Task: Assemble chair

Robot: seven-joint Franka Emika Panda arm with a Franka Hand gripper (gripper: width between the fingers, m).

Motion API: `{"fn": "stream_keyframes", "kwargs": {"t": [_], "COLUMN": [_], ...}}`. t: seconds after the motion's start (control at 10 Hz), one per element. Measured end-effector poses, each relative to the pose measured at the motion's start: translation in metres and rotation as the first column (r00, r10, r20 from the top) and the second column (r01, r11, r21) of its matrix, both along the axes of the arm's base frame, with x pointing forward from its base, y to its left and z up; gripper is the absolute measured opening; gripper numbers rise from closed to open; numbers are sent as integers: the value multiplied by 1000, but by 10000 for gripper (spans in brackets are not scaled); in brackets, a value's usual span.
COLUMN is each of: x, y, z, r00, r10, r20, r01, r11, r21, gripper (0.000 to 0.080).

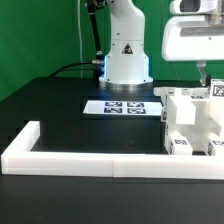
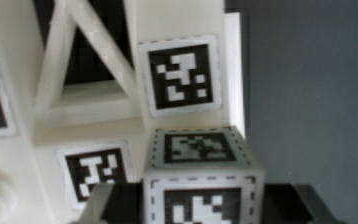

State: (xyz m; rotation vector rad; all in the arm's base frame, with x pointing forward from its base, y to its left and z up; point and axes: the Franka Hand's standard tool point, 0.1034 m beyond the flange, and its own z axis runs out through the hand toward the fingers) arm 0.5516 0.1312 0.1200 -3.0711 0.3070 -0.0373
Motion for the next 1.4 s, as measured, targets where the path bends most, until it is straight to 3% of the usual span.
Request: {"fn": "stream_keyframes", "kwargs": {"t": [0.4, 1.0, 1.4], "x": [0, 0, 0], "y": [0, 1, 3], "z": [0, 0, 0], "r00": [975, 840, 662], "r10": [-223, -542, -746], "r20": [-13, -36, -65], "r01": [223, 543, 749], "r11": [975, 840, 663], "r21": [7, 12, 17], "gripper": [287, 287, 287]}}
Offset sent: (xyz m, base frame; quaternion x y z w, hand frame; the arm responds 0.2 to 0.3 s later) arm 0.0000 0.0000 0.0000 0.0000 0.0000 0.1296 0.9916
